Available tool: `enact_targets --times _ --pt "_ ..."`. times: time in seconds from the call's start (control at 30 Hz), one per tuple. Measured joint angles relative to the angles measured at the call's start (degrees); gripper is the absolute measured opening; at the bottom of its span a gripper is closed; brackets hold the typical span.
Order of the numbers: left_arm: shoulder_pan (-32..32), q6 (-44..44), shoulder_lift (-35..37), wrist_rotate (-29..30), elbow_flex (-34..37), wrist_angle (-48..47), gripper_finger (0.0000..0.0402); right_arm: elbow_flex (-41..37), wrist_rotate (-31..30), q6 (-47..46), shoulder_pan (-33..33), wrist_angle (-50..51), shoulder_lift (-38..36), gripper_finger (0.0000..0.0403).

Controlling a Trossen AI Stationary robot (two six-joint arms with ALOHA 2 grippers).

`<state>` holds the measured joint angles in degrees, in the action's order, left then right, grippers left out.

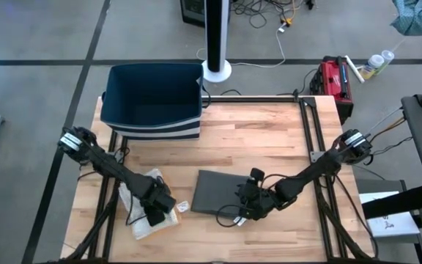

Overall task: Fold towel
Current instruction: Stack the gray kitchen towel on top of the white patterned kitchen towel

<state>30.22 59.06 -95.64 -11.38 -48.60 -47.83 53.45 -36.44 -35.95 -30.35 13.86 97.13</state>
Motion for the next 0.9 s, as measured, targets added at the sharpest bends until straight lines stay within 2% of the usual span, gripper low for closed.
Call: enact_targets --times 0.07,0.2,0.27,0.4,0.53,0.63,0.77,0.9 --pt "-0.67 -3.19 -0.26 4.06 -0.79 1.99 0.0076 0.37 0.72 0.39 0.20 2.35 -1.07 0.0133" --pt "-1.23 -11.50 -1.03 23.06 -3.72 10.83 0.0076 0.97 1.18 -1.70 1.22 12.09 -2.88 0.0133" --pt "-1.39 -17.57 -1.73 28.10 -5.02 17.27 0.0076 1.43 2.06 -3.11 1.70 15.67 -3.57 0.0133" --pt "-2.12 -31.57 -4.09 30.55 -9.14 30.25 0.0076 1.72 4.10 -3.25 1.84 21.57 -5.26 0.0133" --pt "-2.41 -38.49 -6.83 32.72 -16.19 24.01 0.0076 1.88 3.91 -3.51 1.97 26.59 -7.52 0.0133" --pt "-2.37 -36.19 -6.99 33.31 -21.32 14.76 0.0076 1.72 5.54 -4.68 1.97 28.07 -9.40 0.0134" --pt "-1.77 -26.61 -6.94 33.85 -23.68 5.77 0.0076 1.37 10.62 -8.27 1.33 29.85 -11.06 0.0146" --pt "-0.04 -22.12 -6.66 33.79 -21.13 7.71 0.0076 0.68 14.73 -11.06 -1.48 30.11 -11.55 0.0167"
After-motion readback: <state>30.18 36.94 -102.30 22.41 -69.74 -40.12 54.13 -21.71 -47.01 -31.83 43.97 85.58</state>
